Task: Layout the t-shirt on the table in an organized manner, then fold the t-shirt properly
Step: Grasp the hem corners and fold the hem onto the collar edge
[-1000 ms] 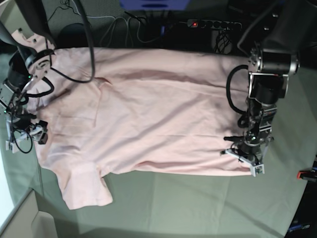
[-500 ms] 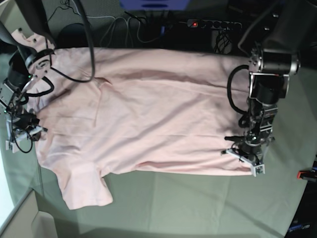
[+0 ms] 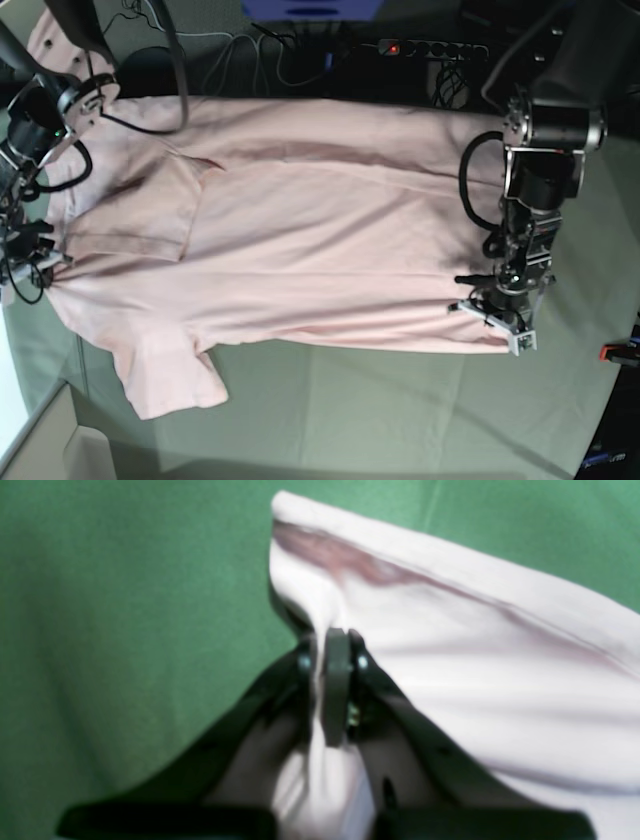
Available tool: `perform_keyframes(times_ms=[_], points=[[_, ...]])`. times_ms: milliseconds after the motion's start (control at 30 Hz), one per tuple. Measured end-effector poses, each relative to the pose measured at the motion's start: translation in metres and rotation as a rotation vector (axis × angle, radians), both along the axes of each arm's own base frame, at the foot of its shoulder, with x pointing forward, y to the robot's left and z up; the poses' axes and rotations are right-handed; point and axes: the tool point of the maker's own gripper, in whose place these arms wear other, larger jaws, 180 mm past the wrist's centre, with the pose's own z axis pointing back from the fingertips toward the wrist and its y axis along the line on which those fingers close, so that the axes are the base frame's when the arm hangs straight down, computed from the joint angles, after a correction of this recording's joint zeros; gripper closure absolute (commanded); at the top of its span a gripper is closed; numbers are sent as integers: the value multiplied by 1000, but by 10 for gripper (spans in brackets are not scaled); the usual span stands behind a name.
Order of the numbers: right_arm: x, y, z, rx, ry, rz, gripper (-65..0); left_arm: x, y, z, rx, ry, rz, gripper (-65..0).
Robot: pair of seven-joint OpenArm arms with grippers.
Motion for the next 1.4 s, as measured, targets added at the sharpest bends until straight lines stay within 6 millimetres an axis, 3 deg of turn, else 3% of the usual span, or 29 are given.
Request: perform_keyframes(times_ms=[433,533,633,767,900,1000,1267,1400], points=[[-24,3,-20,11,52,-8,0,-7,-8,8,-6,12,-32,0],[-21,8,-19,14,42,-4,0,-10,-7,32,-6,-23,-47,0],[-30,6,-16,-4,25,-23,0,-11,0,60,-28,-70,-28,0],[-42,11,-15,-34,37,-29,0,-29,13,74,-48,-65,10,0],[-47,13,1,-80,-4,-34,0,-46,16,80,-47,-58,17,0],[-65,15,3,-63,-28,-47,0,-59,21,85,-41,-74,27,0],[-115,11,9,-48,-61,-75,0,-107,16,72,-7,-30,0,0],[-144,11,-5,-42,-1,-78,0,-128,13,57,-6,6,-2,0]])
